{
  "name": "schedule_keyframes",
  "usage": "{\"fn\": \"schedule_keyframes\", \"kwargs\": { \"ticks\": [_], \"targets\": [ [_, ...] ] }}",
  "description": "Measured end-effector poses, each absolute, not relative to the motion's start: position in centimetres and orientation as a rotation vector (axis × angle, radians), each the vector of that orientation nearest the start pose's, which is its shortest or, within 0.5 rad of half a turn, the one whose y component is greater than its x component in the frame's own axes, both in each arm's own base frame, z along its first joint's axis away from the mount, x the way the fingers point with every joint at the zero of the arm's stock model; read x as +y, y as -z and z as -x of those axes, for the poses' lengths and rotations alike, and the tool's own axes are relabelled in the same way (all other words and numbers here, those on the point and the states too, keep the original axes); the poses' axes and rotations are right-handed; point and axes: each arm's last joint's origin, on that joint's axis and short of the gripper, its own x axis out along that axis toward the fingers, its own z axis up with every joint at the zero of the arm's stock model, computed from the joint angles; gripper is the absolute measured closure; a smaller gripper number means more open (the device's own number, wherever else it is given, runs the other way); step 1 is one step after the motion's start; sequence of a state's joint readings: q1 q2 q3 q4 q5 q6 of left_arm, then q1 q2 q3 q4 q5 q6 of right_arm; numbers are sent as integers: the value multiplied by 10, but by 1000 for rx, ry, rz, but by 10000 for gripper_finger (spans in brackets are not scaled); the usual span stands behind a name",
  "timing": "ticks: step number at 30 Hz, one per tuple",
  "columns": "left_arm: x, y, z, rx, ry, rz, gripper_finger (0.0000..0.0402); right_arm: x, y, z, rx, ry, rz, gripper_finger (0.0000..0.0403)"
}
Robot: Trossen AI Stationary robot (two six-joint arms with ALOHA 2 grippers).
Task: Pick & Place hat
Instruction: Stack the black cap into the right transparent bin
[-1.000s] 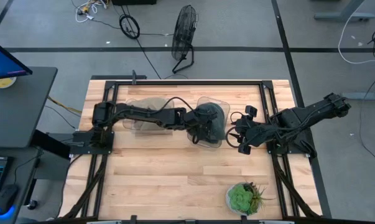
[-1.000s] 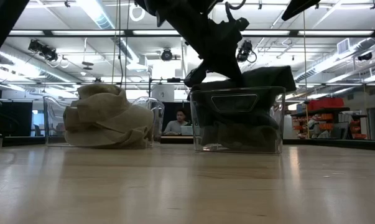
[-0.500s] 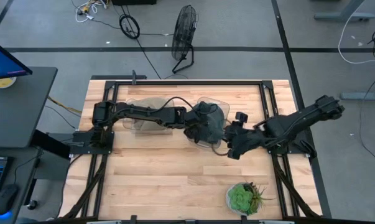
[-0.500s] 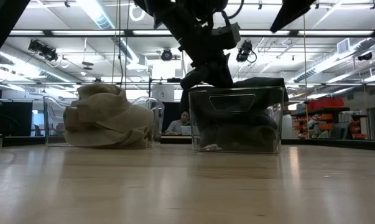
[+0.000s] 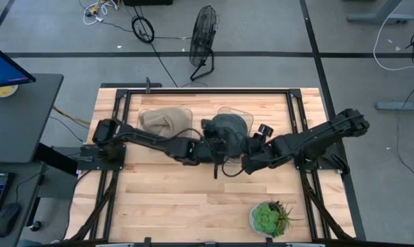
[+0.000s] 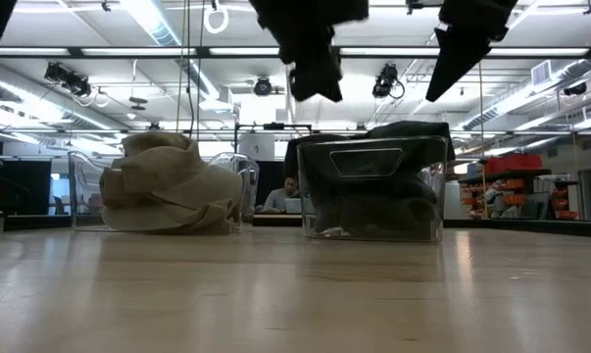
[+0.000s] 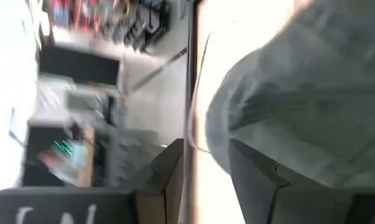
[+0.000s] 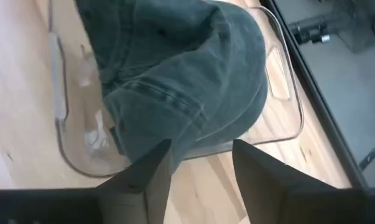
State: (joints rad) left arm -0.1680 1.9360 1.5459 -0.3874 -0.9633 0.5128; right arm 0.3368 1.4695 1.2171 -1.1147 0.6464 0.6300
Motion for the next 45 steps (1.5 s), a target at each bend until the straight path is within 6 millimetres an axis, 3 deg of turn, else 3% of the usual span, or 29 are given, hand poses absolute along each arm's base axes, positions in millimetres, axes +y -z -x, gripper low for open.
{"fn": "schedule_keyframes", "kwargs": {
  "ticks": [4, 8, 10, 14, 19, 31, 41, 45],
  "targets": [
    [-53, -246, -404, 879, -662, -584, 303, 70, -273, -254, 1040, 644, 52, 258],
    [-40, -234, -386, 1012, -740, -306, 363, 70, -273, -253, 1047, 661, 7, 310],
    [-35, -231, -383, 1033, -753, -255, 390, 70, -272, -254, 1051, 655, -21, 343],
    [-31, -227, -385, 1109, -624, -233, 397, 70, -271, -256, 1057, 649, -49, 395],
    [-32, -220, -394, 1141, -406, -173, 399, 73, -265, -260, 1081, 646, -109, 394],
    [-31, -224, -402, 1073, -372, -239, 400, 69, -242, -275, 1151, 684, -27, 400],
    [-36, -225, -406, 1042, -302, -193, 400, 69, -266, -250, 1125, 718, -84, 401],
    [-33, -226, -407, 1034, -304, -189, 400, 69, -267, -239, 1143, 811, -131, 401]
  ]
}}
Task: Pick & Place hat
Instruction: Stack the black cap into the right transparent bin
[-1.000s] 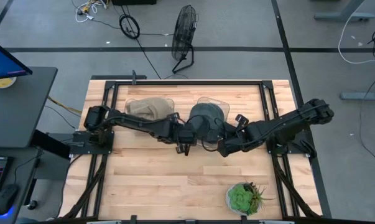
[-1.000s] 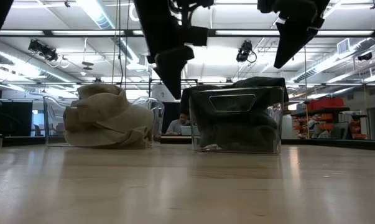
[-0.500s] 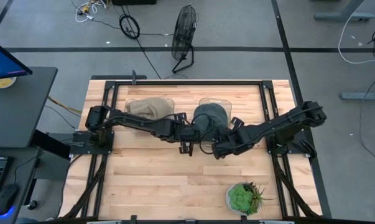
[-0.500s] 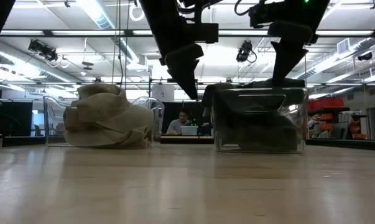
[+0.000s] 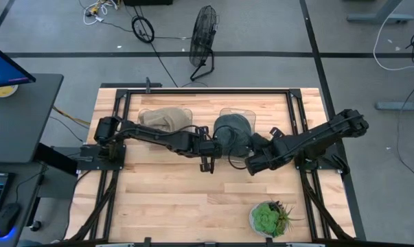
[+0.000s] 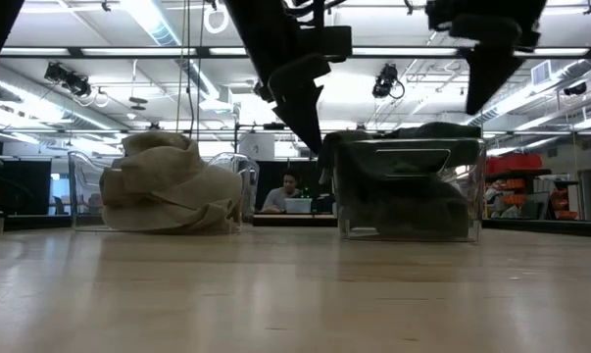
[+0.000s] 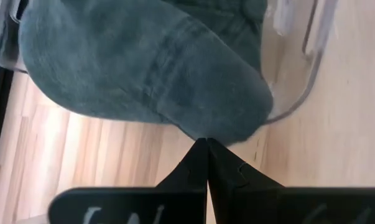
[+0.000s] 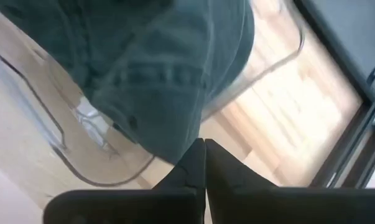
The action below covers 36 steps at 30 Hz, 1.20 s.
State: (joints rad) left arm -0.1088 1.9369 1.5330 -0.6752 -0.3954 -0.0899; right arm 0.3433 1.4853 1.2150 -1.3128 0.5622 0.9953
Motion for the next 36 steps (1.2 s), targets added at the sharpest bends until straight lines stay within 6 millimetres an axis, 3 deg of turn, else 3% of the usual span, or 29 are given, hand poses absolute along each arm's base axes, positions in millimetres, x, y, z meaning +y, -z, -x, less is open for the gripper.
{"fn": "schedule_keyframes", "kwargs": {
  "ticks": [9, 16, 24, 29, 36],
  "targets": [
    [-20, -231, -417, 940, -273, -219, 400, 64, -222, -237, 1175, 798, -216, 401],
    [-9, -237, -426, 857, -209, -241, 400, 60, -224, -252, 1088, 701, -147, 401],
    [17, -240, -430, 811, -192, -192, 400, 53, -226, -266, 1004, 654, -169, 401],
    [30, -224, -435, 852, -202, -174, 400, 53, -226, -267, 1008, 647, -178, 401],
    [33, -194, -442, 919, -199, -180, 400, 55, -226, -268, 1014, 610, -208, 401]
  ]
}}
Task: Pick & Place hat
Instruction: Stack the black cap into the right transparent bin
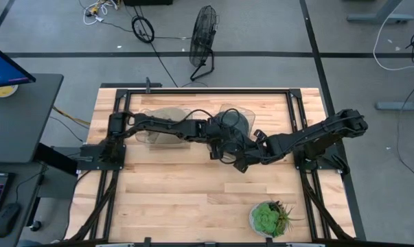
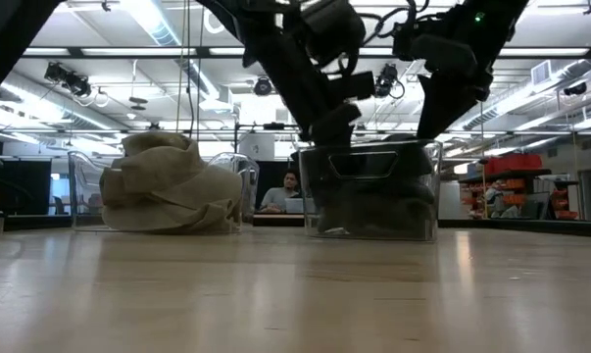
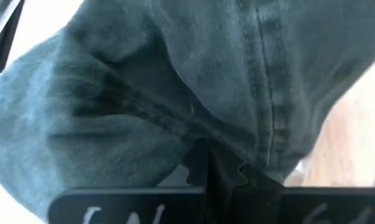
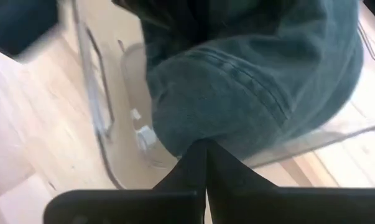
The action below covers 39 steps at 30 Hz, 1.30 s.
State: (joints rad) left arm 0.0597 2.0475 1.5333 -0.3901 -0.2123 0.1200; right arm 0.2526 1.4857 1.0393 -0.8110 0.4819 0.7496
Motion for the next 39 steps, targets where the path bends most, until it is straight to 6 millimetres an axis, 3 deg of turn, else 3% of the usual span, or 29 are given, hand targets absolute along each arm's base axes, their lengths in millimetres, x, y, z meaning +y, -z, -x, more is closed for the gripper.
{"fn": "schedule_keyframes", "kwargs": {
  "ticks": [7, 14, 21, 26, 30, 34, 39],
  "targets": [
    [32, -174, -448, 956, -128, -209, 400, 58, -231, -280, 917, 521, -186, 401],
    [28, -186, -442, 965, -157, -197, 400, 60, -238, -278, 956, 499, -142, 401],
    [11, -256, -420, 835, -164, -221, 400, 58, -254, -274, 945, 487, -63, 401],
    [-5, -329, -377, 691, -198, -221, 400, 54, -260, -275, 899, 523, 53, 401],
    [-11, -377, -341, 561, -232, -264, 399, 36, -262, -285, 841, 603, 128, 401],
    [-9, -406, -314, 464, -248, -256, 399, 7, -252, -300, 807, 623, 79, 401],
    [-2, -416, -302, 442, -271, -248, 399, -25, -223, -309, 916, 608, -9, 401]
  ]
}}
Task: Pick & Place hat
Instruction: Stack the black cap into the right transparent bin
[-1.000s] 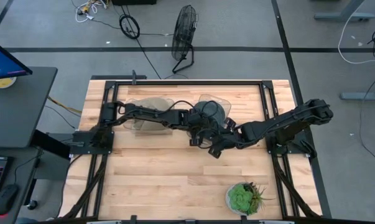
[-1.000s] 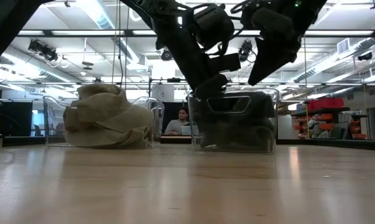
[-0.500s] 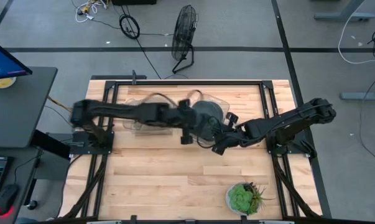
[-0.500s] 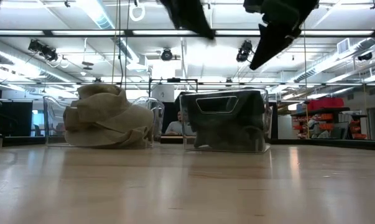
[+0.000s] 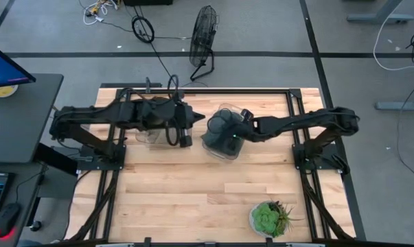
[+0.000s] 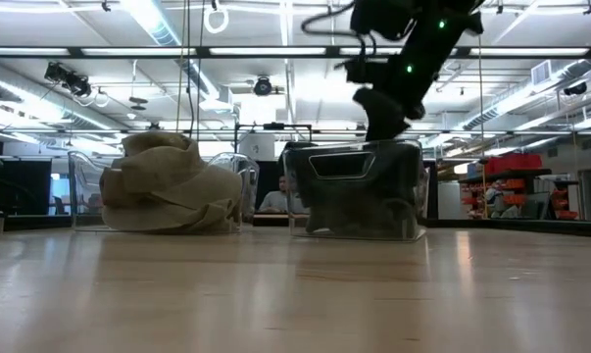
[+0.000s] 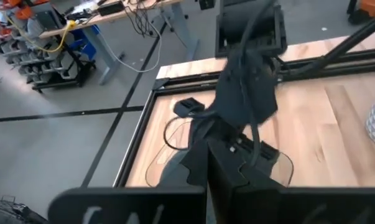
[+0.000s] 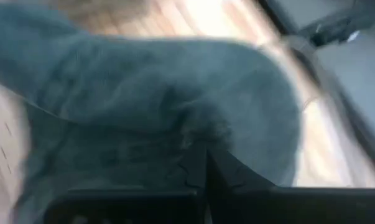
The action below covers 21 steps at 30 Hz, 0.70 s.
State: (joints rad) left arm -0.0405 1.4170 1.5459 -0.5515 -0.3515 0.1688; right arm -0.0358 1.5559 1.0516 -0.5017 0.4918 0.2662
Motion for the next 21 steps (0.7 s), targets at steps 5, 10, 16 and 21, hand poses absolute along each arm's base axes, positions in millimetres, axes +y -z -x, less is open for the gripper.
{"fn": "schedule_keyframes", "kwargs": {
  "ticks": [5, 10, 16, 21],
  "targets": [
    [5, -408, -307, 493, -291, -250, 399, -33, -195, -310, 1077, 570, -156, 401],
    [14, -393, -315, 582, -308, -255, 399, -33, -174, -316, 1154, 569, -157, 401],
    [20, -381, -326, 617, -338, -206, 399, -36, -161, -320, 1173, 585, -176, 401],
    [21, -378, -324, 656, -349, -187, 399, -33, -174, -317, 1167, 546, -164, 401]
  ]
}}
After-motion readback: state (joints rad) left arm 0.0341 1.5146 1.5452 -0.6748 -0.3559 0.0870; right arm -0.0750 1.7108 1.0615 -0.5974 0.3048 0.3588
